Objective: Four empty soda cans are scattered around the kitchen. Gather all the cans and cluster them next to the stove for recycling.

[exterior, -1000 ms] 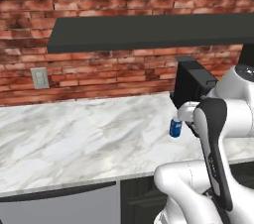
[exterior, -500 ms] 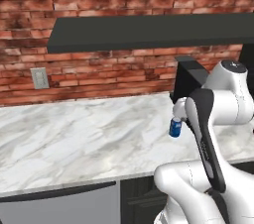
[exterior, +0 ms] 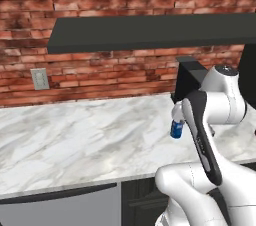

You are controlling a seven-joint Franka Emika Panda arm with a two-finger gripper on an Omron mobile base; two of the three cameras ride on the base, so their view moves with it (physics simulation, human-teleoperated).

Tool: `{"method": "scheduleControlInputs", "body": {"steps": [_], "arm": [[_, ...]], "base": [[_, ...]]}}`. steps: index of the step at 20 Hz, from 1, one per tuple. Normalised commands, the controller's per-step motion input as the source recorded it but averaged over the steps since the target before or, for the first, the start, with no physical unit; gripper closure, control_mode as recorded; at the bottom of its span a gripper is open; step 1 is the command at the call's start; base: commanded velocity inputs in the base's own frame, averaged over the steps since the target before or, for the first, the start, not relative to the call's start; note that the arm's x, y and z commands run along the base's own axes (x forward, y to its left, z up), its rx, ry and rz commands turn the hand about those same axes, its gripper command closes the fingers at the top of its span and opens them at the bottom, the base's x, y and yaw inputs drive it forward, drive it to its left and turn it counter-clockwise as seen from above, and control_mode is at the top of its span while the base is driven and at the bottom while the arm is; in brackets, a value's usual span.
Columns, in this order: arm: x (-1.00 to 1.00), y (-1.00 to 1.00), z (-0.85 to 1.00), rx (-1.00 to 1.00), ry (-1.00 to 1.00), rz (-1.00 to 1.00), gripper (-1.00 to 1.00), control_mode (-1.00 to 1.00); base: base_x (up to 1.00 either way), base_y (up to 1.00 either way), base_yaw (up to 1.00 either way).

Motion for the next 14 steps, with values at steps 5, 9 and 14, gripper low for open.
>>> {"method": "scheduleControlInputs", "body": {"steps": [5, 9, 14], "arm": [[0.22, -0.12, -0.34, 0.0, 0.0, 0.0, -1.0, -1.0], [0.18, -0.07, -0.12, 0.0, 0.0, 0.0, -1.0, -1.0], [0.17, -0.07, -0.02, 0.0, 0.0, 0.0, -1.0, -1.0]], "base": [[0.0, 0.0, 0.0], [0.0, 0.0, 0.0], [0.0, 0.0, 0.0]]}}
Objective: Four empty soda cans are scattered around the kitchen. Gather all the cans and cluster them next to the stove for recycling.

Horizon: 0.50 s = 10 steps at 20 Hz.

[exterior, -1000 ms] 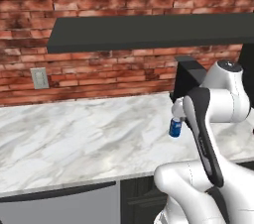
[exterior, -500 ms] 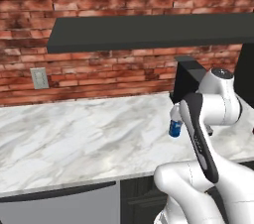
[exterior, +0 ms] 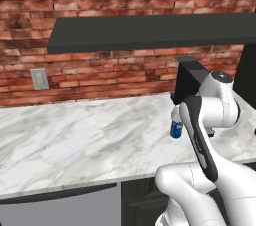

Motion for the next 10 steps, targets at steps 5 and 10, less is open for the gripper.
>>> {"method": "scheduleControlInputs", "body": {"steps": [5, 10], "arm": [[0.23, -0.04, -0.05, 0.0, 0.01, 0.0, -1.0, -1.0], [0.27, -0.05, -0.17, 0.0, 0.03, 0.0, -1.0, -1.0]], "base": [[0.0, 0.0, 0.0], [0.0, 0.0, 0.0]]}}
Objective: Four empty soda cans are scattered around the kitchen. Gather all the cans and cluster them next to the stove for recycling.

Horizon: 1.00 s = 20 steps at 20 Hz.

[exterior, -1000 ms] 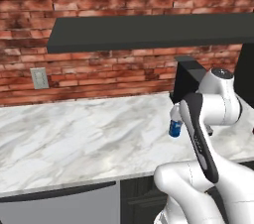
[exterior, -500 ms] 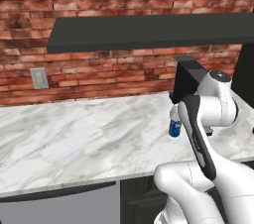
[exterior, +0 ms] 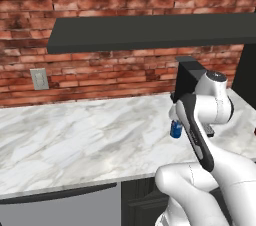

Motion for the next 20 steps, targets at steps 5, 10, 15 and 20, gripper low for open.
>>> {"method": "scheduleControlInputs", "body": {"steps": [5, 10, 15, 20], "arm": [[0.21, -0.07, -0.21, 0.0, 0.02, 0.0, -1.0, -1.0], [0.17, -0.09, -0.24, 0.0, 0.01, 0.0, -1.0, -1.0], [0.21, -0.05, -0.18, 0.0, 0.0, 0.0, -1.0, -1.0], [0.23, 0.0, -0.15, 0.0, 0.01, 0.0, -1.0, -1.0]], "base": [[0.0, 0.0, 0.0], [0.0, 0.0, 0.0], [0.0, 0.0, 0.0], [0.0, 0.0, 0.0]]}}
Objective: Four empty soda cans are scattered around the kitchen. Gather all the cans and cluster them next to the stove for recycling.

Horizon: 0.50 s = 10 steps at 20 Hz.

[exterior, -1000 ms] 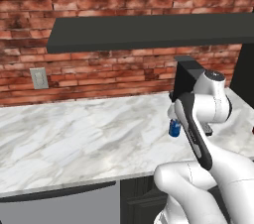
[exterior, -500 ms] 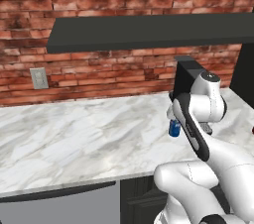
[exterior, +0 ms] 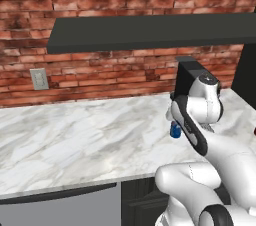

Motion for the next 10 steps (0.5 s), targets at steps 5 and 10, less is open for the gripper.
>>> {"method": "scheduleControlInputs", "body": {"steps": [5, 10], "arm": [[0.28, 0.0, -0.2, 0.0, 0.04, 0.0, -1.0, -1.0], [0.22, -0.02, -0.15, 0.0, 0.01, 0.0, -1.0, -1.0]], "base": [[0.0, 0.0, 0.0], [0.0, 0.0, 0.0]]}}
